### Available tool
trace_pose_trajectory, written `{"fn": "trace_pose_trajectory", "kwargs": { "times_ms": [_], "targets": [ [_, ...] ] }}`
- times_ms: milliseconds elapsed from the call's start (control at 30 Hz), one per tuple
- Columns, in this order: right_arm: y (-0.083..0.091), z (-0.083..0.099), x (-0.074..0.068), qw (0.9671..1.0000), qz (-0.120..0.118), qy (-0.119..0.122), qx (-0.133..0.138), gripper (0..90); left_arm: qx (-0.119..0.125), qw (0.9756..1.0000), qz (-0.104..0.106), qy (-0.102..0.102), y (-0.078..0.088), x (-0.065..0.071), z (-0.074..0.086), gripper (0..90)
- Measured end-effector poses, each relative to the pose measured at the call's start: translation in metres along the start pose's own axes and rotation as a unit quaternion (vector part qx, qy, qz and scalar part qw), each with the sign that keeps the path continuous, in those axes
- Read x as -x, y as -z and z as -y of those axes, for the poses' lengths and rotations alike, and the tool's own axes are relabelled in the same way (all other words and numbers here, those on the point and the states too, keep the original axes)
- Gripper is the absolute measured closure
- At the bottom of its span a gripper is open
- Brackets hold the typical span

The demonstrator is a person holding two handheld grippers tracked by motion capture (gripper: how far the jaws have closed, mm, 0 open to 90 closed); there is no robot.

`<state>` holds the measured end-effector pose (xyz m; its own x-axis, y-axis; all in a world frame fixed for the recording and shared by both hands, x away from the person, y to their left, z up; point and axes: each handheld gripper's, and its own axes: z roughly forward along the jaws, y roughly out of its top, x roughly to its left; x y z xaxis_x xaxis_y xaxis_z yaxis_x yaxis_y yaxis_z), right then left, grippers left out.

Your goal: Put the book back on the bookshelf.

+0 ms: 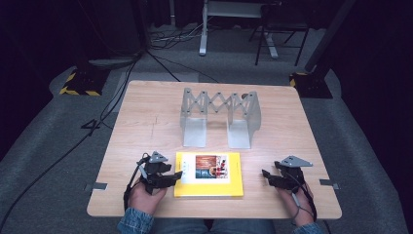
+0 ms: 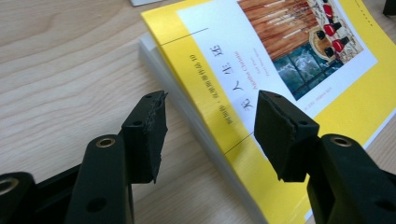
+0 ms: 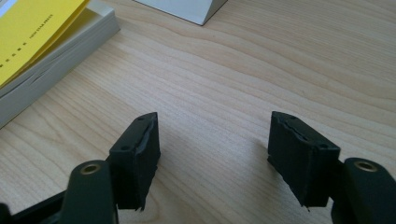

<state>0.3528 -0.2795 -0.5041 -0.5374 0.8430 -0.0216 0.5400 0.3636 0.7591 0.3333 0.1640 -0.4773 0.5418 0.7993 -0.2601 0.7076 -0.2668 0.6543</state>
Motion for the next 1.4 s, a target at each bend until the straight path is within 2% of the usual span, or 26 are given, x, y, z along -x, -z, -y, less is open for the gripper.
{"fn": "trace_pose_trajectory", "kwargs": {
  "times_ms": [100, 233, 300, 367, 433, 500, 633, 767, 933, 967, 1000, 1067, 1167, 1300, 1400],
  "targets": [
    [0.0, 0.0, -0.003, 0.9999, -0.007, 0.008, 0.001, 35.7, -0.011, 0.9999, 0.0, -0.005, -0.007, 0.003, -0.001, 44.2],
    [-0.001, -0.001, -0.005, 0.9998, -0.017, 0.003, -0.002, 35.8, -0.023, 0.9997, -0.004, -0.004, -0.014, 0.006, -0.002, 41.9],
    [-0.001, -0.002, -0.007, 0.9997, -0.021, 0.006, -0.003, 36.0, -0.026, 0.9997, 0.001, 0.005, -0.013, 0.005, -0.002, 41.9],
    [-0.001, -0.002, -0.01, 0.9996, -0.026, 0.01, -0.005, 36.7, -0.028, 0.9996, 0.003, 0.006, -0.014, 0.004, -0.002, 42.0],
    [-0.001, -0.003, -0.014, 0.9993, -0.036, 0.01, -0.007, 39.3, -0.03, 0.9995, 0.006, 0.012, -0.014, 0.003, -0.002, 41.9],
    [0.0, -0.005, -0.019, 0.9979, -0.062, 0.009, -0.012, 40.3, -0.031, 0.9993, 0.01, 0.016, -0.015, 0.001, -0.002, 41.5],
    [0.004, -0.011, -0.038, 0.9939, -0.106, 0.026, -0.015, 39.3, -0.031, 0.9993, 0.01, 0.019, -0.015, 0.001, -0.002, 41.2],
    [0.008, -0.014, -0.056, 0.988, -0.149, 0.038, -0.013, 36.9, -0.031, 0.9993, 0.008, 0.018, -0.015, 0.002, -0.002, 41.2],
    [0.002, -0.017, -0.075, 0.9806, -0.186, 0.053, -0.032, 34.6, -0.032, 0.9992, 0.003, 0.023, -0.014, 0.004, -0.002, 41.9],
    [0.002, -0.017, -0.075, 0.9806, -0.186, 0.053, -0.032, 34.6, -0.032, 0.9992, 0.003, 0.023, -0.014, 0.004, -0.002, 42.1],
    [-0.001, -0.017, -0.078, 0.9778, -0.199, 0.053, -0.04, 33.4, -0.033, 0.9992, 0.002, 0.024, -0.014, 0.004, -0.002, 42.5],
    [-0.004, -0.017, -0.082, 0.9766, -0.201, 0.059, -0.049, 31.8, -0.033, 0.9991, 0.0, 0.027, -0.013, 0.006, -0.002, 43.0],
    [-0.004, -0.016, -0.088, 0.9764, -0.193, 0.084, -0.047, 31.6, -0.03, 0.9992, -0.003, 0.025, -0.013, 0.007, -0.002, 42.8],
    [-0.005, -0.016, -0.092, 0.9775, -0.186, 0.09, -0.041, 29.8, -0.025, 0.9994, -0.011, 0.021, -0.012, 0.012, -0.002, 42.9],
    [-0.005, -0.015, -0.093, 0.9779, -0.184, 0.091, -0.04, 29.3, -0.017, 0.9996, -0.007, 0.019, -0.009, 0.012, -0.002, 43.6]
  ]
}}
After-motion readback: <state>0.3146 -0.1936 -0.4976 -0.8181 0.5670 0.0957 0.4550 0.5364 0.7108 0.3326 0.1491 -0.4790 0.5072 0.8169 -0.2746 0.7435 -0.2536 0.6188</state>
